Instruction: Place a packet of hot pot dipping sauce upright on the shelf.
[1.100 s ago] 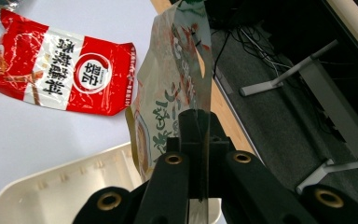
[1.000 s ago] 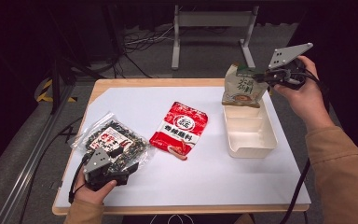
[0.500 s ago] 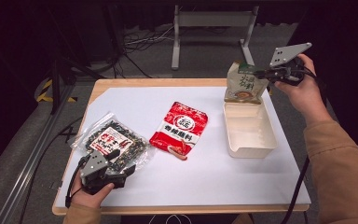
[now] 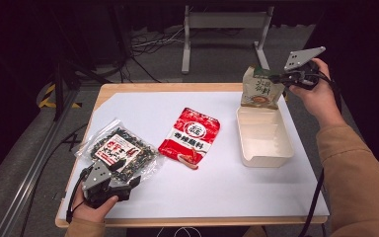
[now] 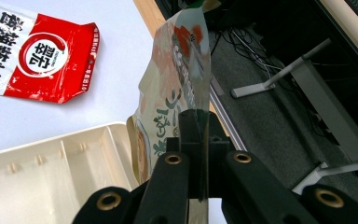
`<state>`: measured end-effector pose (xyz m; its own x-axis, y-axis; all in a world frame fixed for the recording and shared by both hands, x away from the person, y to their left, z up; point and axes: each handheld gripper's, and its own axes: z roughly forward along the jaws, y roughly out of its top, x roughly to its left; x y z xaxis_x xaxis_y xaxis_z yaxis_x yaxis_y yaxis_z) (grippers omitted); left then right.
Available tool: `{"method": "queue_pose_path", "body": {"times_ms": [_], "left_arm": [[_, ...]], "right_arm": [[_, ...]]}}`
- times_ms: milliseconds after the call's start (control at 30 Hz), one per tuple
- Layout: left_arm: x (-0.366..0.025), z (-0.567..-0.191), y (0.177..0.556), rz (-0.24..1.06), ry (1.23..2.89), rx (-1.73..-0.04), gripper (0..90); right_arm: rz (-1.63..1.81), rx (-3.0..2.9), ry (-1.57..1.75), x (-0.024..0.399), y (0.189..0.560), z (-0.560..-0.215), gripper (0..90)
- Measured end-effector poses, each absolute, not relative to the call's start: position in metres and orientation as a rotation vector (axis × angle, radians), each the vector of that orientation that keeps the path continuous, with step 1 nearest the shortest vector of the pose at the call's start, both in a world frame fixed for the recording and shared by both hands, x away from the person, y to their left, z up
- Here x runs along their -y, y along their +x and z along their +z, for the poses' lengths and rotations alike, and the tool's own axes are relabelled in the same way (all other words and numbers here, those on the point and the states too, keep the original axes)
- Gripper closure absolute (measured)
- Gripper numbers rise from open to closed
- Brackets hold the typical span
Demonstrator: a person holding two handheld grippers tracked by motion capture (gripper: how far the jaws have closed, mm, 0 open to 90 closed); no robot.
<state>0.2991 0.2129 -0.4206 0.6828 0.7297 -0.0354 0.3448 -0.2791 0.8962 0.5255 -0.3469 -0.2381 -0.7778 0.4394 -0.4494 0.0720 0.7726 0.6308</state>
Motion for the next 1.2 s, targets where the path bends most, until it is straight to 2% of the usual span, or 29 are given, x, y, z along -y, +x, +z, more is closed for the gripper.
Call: {"method": "queue_pose_path", "body": {"times_ms": [1200], "left_arm": [[-0.212,-0.421,0.302,0.465,1.88,-0.836,21.3]], "right_arm": [[0.817,-2.427,0.449,0.35,0.537,-0.285,87.7]]}}
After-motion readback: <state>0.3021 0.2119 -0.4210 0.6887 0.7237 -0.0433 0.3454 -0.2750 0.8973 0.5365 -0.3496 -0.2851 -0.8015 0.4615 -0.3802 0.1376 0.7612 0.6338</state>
